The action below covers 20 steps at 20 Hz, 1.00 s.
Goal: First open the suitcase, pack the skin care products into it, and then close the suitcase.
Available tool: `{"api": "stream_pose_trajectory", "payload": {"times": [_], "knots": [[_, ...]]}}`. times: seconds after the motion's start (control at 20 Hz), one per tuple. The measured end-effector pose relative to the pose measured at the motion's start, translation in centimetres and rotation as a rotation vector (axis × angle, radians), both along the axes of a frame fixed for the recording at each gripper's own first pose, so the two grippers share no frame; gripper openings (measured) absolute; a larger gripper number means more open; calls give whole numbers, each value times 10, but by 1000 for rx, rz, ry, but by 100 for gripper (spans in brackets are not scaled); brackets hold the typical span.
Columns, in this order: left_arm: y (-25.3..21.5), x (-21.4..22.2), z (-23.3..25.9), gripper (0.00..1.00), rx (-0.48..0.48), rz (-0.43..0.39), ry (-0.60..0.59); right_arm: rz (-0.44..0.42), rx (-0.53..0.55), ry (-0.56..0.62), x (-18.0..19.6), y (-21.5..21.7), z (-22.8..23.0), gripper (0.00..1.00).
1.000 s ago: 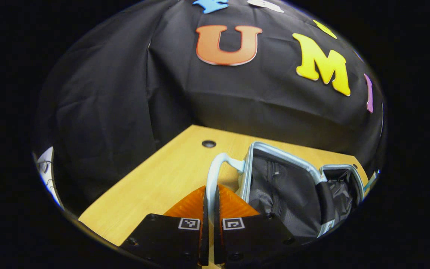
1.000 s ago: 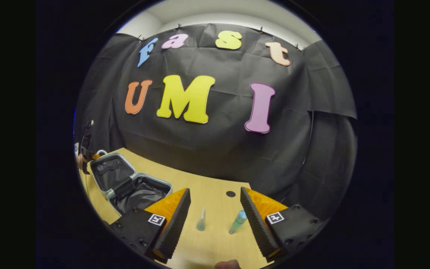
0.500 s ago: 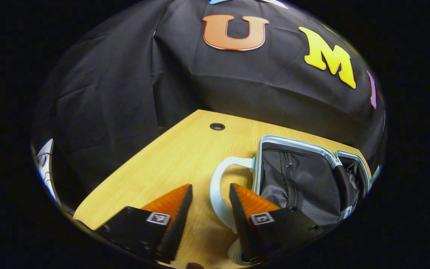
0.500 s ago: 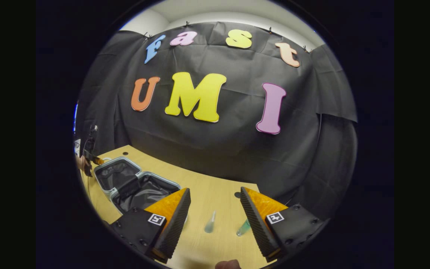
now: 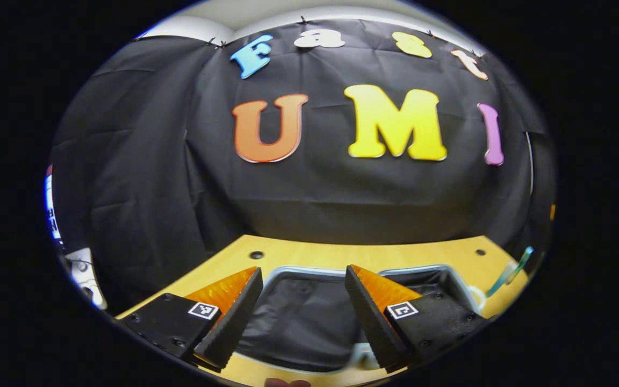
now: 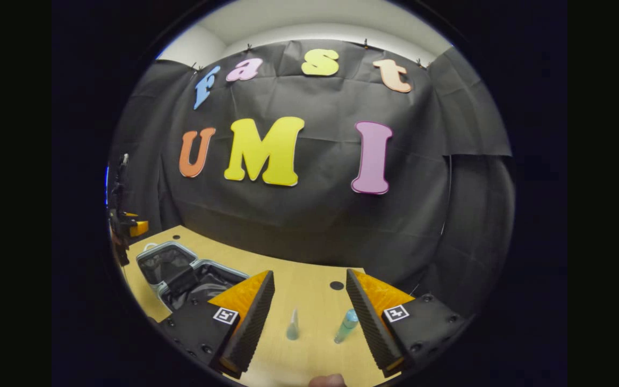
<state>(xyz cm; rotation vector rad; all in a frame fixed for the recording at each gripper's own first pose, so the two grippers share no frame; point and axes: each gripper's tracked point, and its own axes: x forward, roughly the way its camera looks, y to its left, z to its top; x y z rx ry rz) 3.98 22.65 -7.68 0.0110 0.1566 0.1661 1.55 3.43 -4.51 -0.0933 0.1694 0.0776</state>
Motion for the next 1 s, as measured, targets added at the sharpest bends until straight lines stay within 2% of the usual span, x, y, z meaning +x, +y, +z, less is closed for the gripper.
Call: {"api": "stream_pose_trajectory", "payload": {"times": [0.15,0.55,0.8,1.0], "knots": [[-94,-10,5,98,8,-78,-11,-35,19,5,-8,-35,-6,77],[-274,-20,-23,98,-46,-279,27,-130,33,47,-31,-118,-24,79],[-347,-4,-84,98,-2,-414,151,-187,19,87,-44,-161,-37,77],[-379,16,-139,100,-16,-448,265,-231,-4,126,-58,-186,-46,79]]}}
